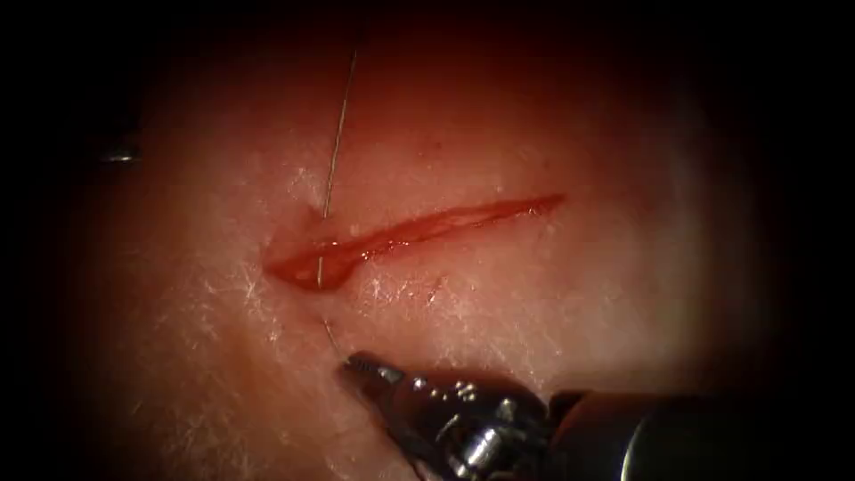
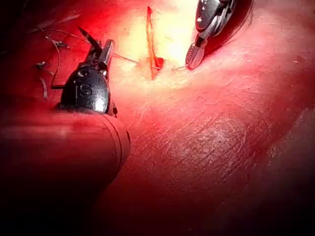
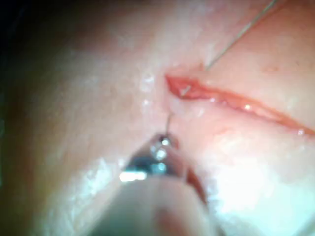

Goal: Wound Closure

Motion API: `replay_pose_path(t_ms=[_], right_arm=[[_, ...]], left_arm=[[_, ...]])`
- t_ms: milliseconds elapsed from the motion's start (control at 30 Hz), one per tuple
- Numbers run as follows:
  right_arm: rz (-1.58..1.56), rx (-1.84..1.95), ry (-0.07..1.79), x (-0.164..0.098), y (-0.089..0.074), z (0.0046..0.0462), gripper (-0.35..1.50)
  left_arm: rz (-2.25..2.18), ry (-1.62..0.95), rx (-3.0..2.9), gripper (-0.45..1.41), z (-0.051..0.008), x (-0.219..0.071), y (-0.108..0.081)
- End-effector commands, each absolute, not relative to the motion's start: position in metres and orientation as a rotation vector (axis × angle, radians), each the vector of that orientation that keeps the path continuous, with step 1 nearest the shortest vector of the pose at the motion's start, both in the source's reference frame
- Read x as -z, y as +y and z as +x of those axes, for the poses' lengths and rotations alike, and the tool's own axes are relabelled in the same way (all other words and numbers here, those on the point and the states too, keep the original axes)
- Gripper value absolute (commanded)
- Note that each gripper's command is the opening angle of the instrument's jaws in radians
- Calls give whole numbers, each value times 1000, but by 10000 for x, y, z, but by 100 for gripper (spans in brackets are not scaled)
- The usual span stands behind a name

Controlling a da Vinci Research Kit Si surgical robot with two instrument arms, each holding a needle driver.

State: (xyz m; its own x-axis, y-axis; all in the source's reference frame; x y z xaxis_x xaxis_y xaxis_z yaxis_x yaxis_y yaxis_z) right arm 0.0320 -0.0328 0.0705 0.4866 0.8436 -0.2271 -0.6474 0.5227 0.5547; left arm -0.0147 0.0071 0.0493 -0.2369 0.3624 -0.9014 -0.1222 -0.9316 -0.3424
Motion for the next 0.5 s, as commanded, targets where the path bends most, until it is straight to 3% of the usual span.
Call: replay_pose_path(t_ms=[33,500], right_arm=[[437,-915,519,-705,-339,319,-35],[528,-736,503,-663,-388,274,-35]], left_arm=[[-1715,-290,-2233,-45,-152,-500,70],[-1717,-294,-2232,-45,-149,-500,71]])
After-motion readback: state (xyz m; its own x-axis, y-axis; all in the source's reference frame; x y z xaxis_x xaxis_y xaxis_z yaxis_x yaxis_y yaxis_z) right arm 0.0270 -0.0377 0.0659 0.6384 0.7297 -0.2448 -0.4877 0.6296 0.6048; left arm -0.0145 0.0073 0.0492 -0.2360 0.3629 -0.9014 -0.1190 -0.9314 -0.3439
